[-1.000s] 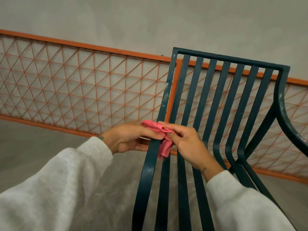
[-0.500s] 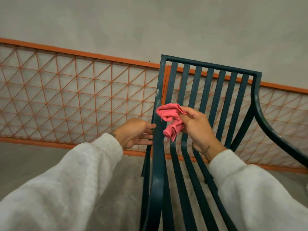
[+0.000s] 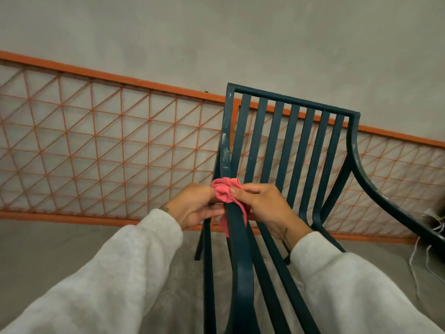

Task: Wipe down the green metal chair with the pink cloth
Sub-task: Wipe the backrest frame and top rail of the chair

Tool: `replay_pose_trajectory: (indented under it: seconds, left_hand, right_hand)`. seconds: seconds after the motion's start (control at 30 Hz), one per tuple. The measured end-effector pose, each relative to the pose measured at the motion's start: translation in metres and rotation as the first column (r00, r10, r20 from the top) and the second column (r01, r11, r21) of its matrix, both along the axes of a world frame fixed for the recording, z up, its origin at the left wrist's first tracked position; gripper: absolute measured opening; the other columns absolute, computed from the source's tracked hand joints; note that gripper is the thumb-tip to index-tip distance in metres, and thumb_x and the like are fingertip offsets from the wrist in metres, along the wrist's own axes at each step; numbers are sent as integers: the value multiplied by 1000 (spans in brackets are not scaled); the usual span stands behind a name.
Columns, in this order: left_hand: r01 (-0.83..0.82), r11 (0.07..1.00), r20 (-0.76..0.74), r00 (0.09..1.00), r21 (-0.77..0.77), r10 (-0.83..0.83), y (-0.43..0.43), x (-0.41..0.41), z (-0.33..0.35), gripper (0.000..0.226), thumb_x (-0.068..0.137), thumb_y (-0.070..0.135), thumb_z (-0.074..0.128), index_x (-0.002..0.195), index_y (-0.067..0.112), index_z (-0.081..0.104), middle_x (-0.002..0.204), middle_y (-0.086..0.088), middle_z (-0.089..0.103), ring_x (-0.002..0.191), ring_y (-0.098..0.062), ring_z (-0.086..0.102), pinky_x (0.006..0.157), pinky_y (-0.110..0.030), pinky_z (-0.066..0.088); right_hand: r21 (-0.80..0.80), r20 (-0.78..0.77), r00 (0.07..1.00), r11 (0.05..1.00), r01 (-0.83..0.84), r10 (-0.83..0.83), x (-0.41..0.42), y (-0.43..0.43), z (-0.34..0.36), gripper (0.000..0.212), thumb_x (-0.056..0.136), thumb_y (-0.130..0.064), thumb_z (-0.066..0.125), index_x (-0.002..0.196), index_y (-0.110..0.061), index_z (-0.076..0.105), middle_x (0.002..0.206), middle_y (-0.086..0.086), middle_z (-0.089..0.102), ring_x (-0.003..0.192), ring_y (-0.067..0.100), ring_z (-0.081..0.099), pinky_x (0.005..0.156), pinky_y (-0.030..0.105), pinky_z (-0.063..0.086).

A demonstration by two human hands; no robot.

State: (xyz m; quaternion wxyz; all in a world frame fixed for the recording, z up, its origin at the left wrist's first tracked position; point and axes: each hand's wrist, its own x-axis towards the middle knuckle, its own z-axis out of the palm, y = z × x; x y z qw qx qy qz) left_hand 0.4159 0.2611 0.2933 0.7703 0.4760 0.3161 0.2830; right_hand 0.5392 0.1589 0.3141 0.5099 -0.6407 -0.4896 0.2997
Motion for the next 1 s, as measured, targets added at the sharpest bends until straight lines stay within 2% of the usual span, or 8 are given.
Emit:
replay_pose_trajectory:
  seconds: [0.07, 0.13, 0.27, 0.5, 0.67, 0.77, 0.87, 1.0]
  left_hand:
    - [29, 1000, -11, 1000, 2, -29, 4, -1, -1, 14, 86, -3, 65, 94, 7, 70, 86, -12, 72, 82, -22, 69, 85, -37, 59]
    - [43, 999, -10, 999, -16, -43, 6, -2, -3, 14, 88, -3, 62, 94, 7, 69, 79, -10, 73, 78, -21, 70, 77, -34, 61]
    - [9, 985, 73, 997, -171, 3, 11, -6, -11, 25, 93, -4, 45, 106, -2, 66, 87, -19, 73, 79, -29, 73, 63, -38, 62]
    - [20, 976, 86, 996, -217, -1, 12, -8, -15, 33, 95, 7, 39, 111, -6, 65, 101, -26, 73, 88, -33, 74, 68, -38, 62]
    - [0, 996, -73, 997, -90, -6, 21, -3, -7, 33, 99, 18, 44, 112, -5, 65, 102, -23, 73, 93, -31, 72, 72, -38, 62]
    - [-44, 999, -110, 993, 4, 45, 30, 8, 1, 25, 97, 23, 55, 108, 2, 65, 99, -17, 73, 89, -26, 73, 76, -36, 61]
    - [-63, 993, -153, 985, 96, 77, 36, 21, 10, 19, 94, 18, 62, 106, 4, 69, 91, -11, 76, 77, -19, 74, 66, -30, 61]
    - [-77, 984, -196, 975, 159, 108, 41, 34, 16, 21, 93, 14, 65, 110, 3, 70, 101, -12, 76, 91, -22, 74, 67, -30, 60]
  right_hand:
    - [-23, -56, 998, 1000, 1, -2, 0, 4, 2, 23, 84, -24, 75, 105, -13, 76, 92, 9, 76, 87, 26, 73, 80, 40, 60]
    - [-33, -53, 999, 999, 5, -7, -1, 7, 4, 26, 82, -21, 77, 107, -13, 76, 92, 8, 76, 86, 24, 74, 79, 39, 60]
    - [-65, 208, 977, 996, 60, -45, 1, 21, 6, 23, 76, -35, 82, 98, -28, 78, 85, -3, 77, 80, 15, 74, 74, 35, 61]
    - [-102, 408, 912, 990, 99, -49, 16, 61, 18, 16, 81, -36, 76, 97, -33, 76, 77, -14, 70, 72, 2, 64, 50, 9, 45]
    - [-60, 258, 960, 990, 128, -109, 45, 99, 10, 14, 78, -31, 81, 92, -30, 77, 78, -4, 76, 79, 17, 73, 73, 37, 62]
    - [-8, 250, 964, 995, 98, -93, 58, 112, 6, 11, 80, -26, 80, 90, -30, 77, 80, -4, 76, 81, 18, 72, 72, 35, 61]
    - [54, 251, 960, 992, 111, -121, 74, 115, 18, 12, 84, -21, 76, 93, -28, 75, 91, -2, 74, 85, 16, 70, 70, 27, 58]
    - [149, 109, 985, 982, 117, -134, 107, 123, 52, 15, 85, -22, 74, 98, -29, 71, 103, 2, 72, 90, 22, 71, 78, 44, 61]
